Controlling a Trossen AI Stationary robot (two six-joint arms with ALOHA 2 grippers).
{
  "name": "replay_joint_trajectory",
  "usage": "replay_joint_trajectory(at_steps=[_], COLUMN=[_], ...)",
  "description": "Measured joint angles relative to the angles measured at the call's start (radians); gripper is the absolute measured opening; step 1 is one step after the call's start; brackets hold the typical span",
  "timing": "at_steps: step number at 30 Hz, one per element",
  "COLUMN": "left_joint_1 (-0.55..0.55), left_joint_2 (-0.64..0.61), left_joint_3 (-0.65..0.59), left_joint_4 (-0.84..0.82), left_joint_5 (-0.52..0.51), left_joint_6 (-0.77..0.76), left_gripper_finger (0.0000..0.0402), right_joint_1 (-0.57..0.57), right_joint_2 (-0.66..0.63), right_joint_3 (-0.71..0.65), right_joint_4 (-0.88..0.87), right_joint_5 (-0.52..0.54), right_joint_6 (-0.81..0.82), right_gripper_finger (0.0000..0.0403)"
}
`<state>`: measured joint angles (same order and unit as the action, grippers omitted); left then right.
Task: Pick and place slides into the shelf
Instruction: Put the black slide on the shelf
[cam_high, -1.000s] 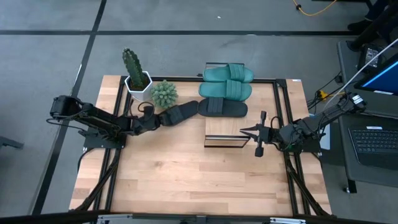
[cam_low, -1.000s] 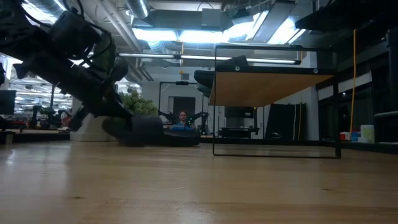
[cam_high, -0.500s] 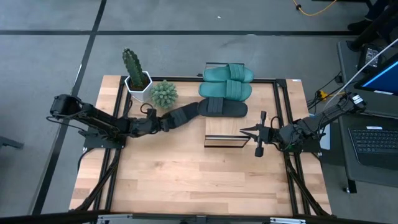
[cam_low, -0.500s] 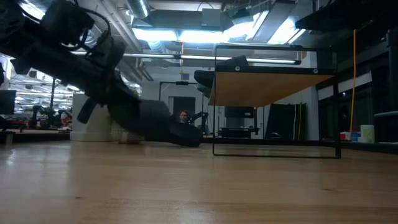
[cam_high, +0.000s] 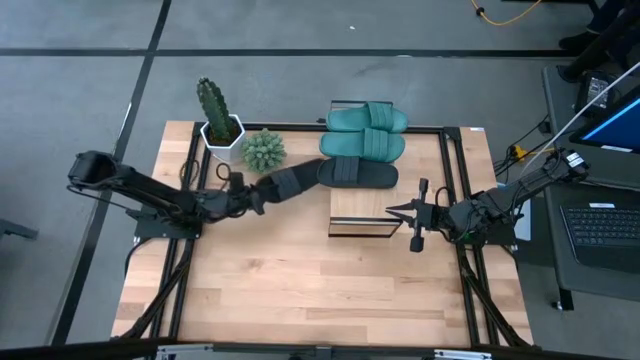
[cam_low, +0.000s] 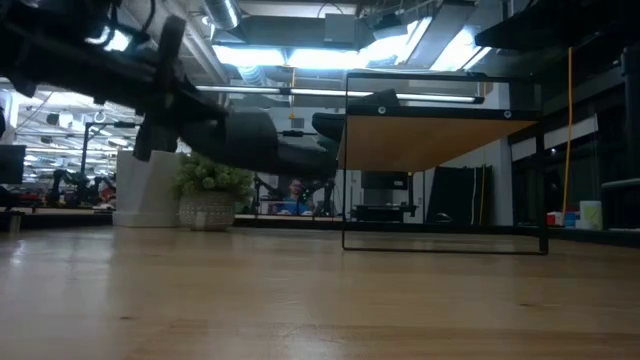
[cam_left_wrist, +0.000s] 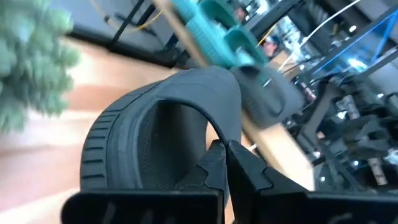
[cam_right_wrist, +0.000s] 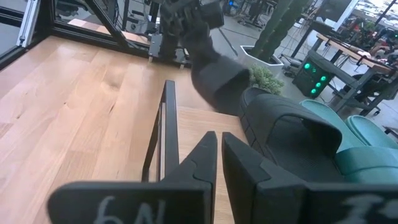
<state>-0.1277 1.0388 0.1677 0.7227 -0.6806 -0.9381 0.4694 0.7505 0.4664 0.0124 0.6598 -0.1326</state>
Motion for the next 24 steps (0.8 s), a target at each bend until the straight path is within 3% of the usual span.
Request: replay_joint_trajectory(at_steps=[6, 11, 17, 24], left_joint_1=[-0.038, -0.043, -0.044, -0.044], left_joint_2=[-0.137, -0.223, -0.28, -0.341], left_joint_3=[0.0, 0.0, 0.003, 0.078], left_joint_4=[-0.101, -0.286, -0.286, -0.285], left_joint_5=[-0.114, -0.184, -0.209, -0.253], left_joint_6=[0.137, 0.132, 0.222, 0.461], left_gripper_finger=[0.0, 0.0, 0.0, 0.0], right_joint_1=[0.0, 0.0, 0.0, 0.0], right_joint_2=[0.0, 0.0, 0.0, 0.0], right_joint_3=[0.0, 0.0, 0.0, 0.0], right_joint_4=[0.004, 0.005, 0.005, 0.012], right_joint_5=[0.0, 0.0, 0.0, 0.0], right_joint_6=[0.0, 0.015, 0.027, 0.027], right_gripper_finger=[0.0028, 0.0028, 0.0028, 0.0028])
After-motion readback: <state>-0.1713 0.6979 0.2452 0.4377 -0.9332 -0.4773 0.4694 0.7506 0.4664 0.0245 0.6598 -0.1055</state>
